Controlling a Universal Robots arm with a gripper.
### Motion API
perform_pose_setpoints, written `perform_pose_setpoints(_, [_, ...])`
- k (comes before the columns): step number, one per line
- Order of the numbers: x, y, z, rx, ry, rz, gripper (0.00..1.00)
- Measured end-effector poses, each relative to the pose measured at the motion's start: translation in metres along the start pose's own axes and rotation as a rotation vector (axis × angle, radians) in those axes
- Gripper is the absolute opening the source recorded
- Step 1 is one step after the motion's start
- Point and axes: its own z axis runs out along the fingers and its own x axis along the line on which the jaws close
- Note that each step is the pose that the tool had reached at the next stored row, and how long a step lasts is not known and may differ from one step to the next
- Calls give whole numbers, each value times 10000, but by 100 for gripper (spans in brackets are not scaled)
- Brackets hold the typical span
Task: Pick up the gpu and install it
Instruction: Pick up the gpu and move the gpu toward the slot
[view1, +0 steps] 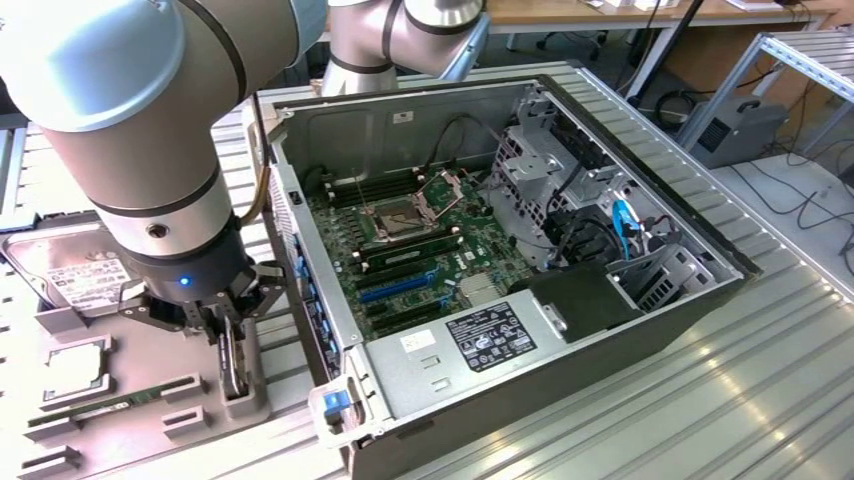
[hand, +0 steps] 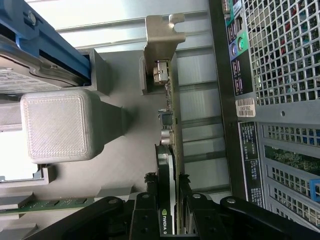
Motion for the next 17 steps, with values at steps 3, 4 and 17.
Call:
perform_pose_setpoints(3, [0, 0, 0, 0, 0, 0, 27])
perform_pose_setpoints(4, [0, 0, 0, 0, 0, 0, 27])
perform_pose_setpoints(17, [0, 0, 1, -20, 32, -860, 27])
